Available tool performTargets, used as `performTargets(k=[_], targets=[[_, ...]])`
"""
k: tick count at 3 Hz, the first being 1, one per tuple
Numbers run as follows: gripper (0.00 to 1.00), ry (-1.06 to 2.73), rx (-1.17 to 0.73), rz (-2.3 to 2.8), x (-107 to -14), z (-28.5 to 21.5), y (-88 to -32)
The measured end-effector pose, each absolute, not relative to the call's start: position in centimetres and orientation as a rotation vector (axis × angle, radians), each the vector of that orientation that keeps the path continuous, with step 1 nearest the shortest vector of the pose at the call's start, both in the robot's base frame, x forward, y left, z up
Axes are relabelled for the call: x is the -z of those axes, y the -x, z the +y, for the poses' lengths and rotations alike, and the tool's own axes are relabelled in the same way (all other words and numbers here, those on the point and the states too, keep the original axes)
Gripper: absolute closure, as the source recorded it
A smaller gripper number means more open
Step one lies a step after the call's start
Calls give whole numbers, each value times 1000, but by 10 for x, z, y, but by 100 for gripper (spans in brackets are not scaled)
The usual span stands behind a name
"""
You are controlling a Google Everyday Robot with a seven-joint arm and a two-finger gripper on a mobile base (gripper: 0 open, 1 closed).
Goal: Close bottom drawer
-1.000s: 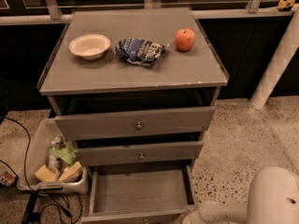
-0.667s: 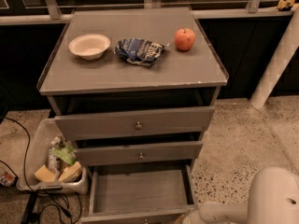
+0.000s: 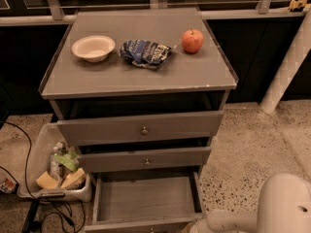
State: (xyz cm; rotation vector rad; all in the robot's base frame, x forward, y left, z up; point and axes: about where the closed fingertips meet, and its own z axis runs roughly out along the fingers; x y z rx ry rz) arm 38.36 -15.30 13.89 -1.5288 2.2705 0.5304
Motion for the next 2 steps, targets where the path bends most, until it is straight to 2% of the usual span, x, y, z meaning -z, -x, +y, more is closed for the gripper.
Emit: performTargets(k=[1, 2], targets=[[12, 1522, -525, 2277, -138, -153, -383], [0, 1511, -502, 2264, -141, -154, -394]])
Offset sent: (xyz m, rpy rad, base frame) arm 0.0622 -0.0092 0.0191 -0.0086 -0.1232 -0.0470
